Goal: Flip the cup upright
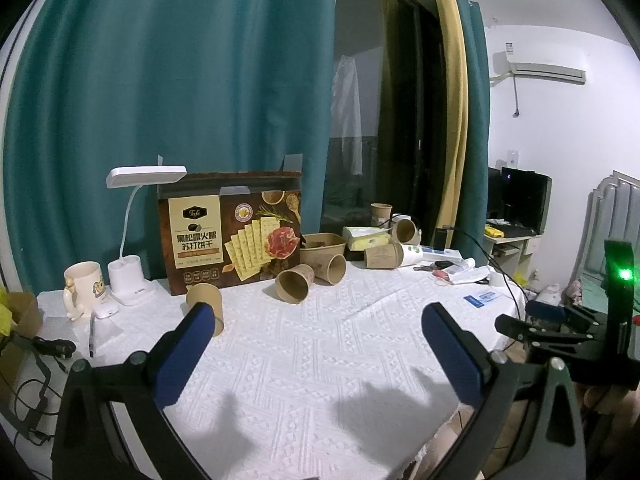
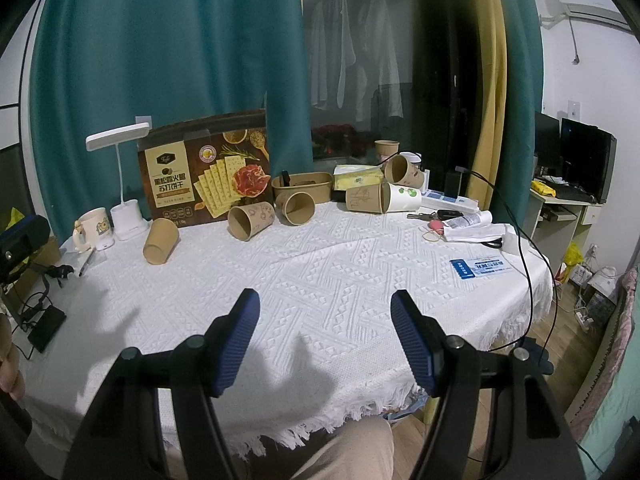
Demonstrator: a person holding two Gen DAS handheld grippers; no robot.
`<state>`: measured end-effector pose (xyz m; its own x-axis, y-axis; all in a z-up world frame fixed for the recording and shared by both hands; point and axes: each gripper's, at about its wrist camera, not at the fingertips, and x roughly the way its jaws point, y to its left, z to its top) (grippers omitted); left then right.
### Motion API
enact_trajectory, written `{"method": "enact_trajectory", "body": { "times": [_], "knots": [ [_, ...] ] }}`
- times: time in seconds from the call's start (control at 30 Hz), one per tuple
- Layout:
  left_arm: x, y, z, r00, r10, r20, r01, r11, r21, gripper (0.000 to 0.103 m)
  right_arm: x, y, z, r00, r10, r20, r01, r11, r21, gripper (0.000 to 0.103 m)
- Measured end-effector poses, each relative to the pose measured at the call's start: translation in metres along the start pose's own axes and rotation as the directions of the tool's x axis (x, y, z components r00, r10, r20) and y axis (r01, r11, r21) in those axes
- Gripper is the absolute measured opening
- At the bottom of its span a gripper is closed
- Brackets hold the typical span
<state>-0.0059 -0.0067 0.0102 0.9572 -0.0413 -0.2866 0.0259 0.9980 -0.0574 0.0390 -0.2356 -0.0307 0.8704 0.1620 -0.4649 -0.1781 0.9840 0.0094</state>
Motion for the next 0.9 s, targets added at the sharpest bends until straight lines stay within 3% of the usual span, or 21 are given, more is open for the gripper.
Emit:
{"method": "enact_trajectory", "body": {
  "times": [0.9],
  "knots": [
    [-0.0008, 0.0004, -0.0019, 1.0, 0.003, -0.004, -0.003, 1.0, 0.002, 0.103, -0.0012, -0.0002, -0.0003, 1.0, 0.005, 0.0, -0.005, 1.0, 0.001, 0.066]
  ]
}}
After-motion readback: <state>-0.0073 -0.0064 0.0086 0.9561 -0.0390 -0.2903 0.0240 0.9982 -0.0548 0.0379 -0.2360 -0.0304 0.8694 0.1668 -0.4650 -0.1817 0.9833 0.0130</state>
